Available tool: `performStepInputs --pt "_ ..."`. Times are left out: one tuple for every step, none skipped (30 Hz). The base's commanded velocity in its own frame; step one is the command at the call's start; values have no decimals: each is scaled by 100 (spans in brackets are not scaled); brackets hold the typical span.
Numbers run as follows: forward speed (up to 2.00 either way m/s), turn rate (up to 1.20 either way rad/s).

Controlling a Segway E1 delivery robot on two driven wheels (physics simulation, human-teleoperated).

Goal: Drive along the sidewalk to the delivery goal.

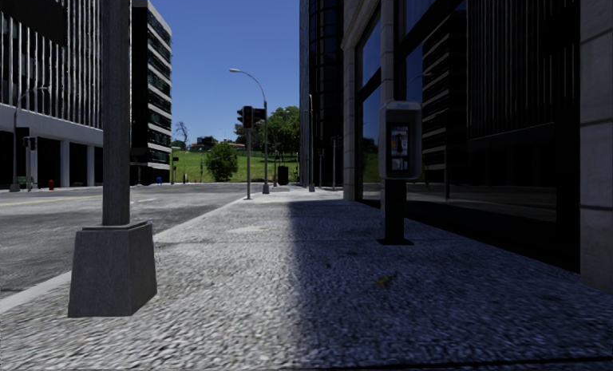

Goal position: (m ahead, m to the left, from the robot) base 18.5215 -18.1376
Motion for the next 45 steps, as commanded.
performStepInputs --pt "200 0" --pt "200 0" --pt "200 0" --pt "200 0" --pt "200 0" --pt "200 0" --pt "200 0" --pt "200 0" --pt "200 0" --pt "200 0" --pt "200 0" --pt "200 0" --pt "200 0" --pt "200 0" --pt "200 0" --pt "200 0" --pt "200 0" --pt "200 0" --pt "200 0" --pt "200 0" --pt "200 0" --pt "200 0" --pt "200 0" --pt "200 0" --pt "200 0" --pt "200 0" --pt "200 0" --pt "200 0" --pt "200 0" --pt "200 0" --pt "200 0" --pt "200 0" --pt "200 0" --pt "200 0" --pt "200 0" --pt "200 39" --pt "200 87" --pt "200 120" --pt "200 120" --pt "200 120" --pt "200 83" --pt "200 6" --pt "200 0" --pt "200 0" --pt "200 0"
